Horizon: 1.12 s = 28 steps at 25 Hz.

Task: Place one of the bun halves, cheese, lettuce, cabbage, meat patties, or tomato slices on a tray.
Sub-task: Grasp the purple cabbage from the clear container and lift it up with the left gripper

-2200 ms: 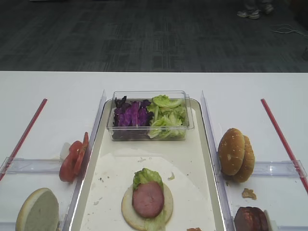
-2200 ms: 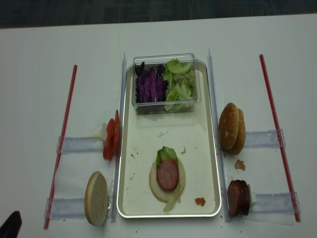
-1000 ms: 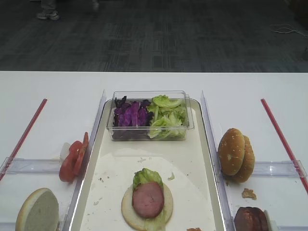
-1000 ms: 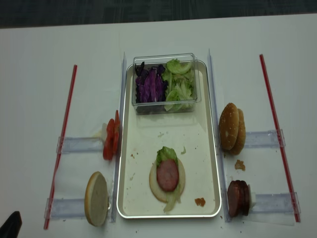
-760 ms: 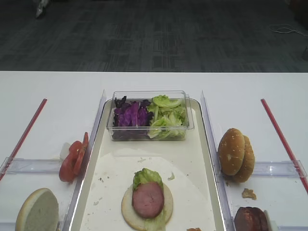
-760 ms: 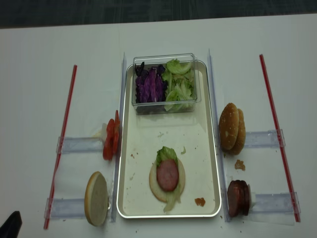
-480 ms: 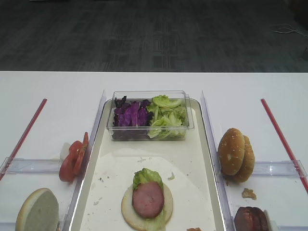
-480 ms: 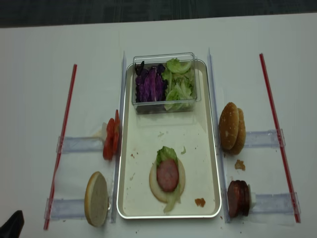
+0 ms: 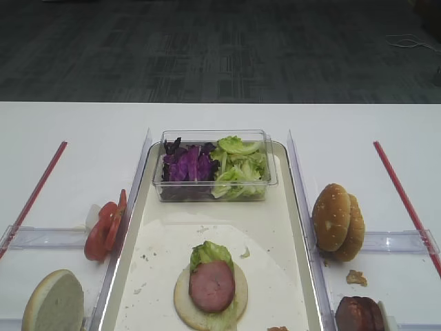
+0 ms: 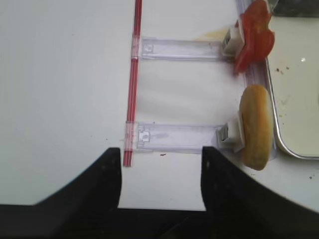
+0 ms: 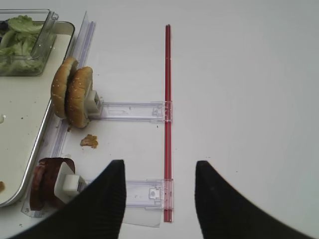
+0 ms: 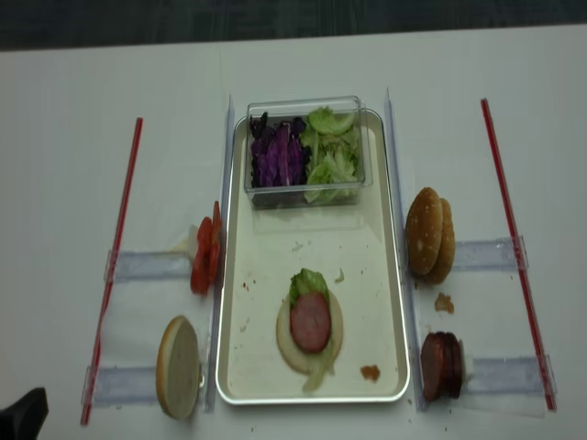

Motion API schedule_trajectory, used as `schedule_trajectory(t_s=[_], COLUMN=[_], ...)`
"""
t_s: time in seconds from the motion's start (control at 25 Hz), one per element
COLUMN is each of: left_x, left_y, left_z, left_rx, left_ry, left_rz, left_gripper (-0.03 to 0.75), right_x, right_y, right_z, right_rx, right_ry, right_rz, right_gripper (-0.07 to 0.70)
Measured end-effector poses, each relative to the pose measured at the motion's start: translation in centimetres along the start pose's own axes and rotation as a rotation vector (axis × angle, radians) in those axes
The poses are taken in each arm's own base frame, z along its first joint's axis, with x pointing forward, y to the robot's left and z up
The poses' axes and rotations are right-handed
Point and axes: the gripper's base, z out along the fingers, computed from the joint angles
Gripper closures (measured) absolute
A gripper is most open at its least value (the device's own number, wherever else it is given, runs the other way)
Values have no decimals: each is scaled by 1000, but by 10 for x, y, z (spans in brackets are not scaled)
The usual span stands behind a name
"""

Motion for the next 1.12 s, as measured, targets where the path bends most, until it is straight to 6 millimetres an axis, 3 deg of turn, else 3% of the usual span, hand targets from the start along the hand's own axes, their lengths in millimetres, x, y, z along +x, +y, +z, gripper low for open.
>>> schedule_trajectory(t_s=[0.48,1.12], left_x=[-37,-86], left_y=[-5,-11], left_z=[24,62], left_rx=[-10,-19], left_ry=[250,414], left_rz=[11,46], left_gripper=[367,367], right_x=[0,0], right_y=[0,0], right_z=[0,0], right_rx=[0,2], right_ry=[0,0], right_rz=[0,-1], right_gripper=[280,280])
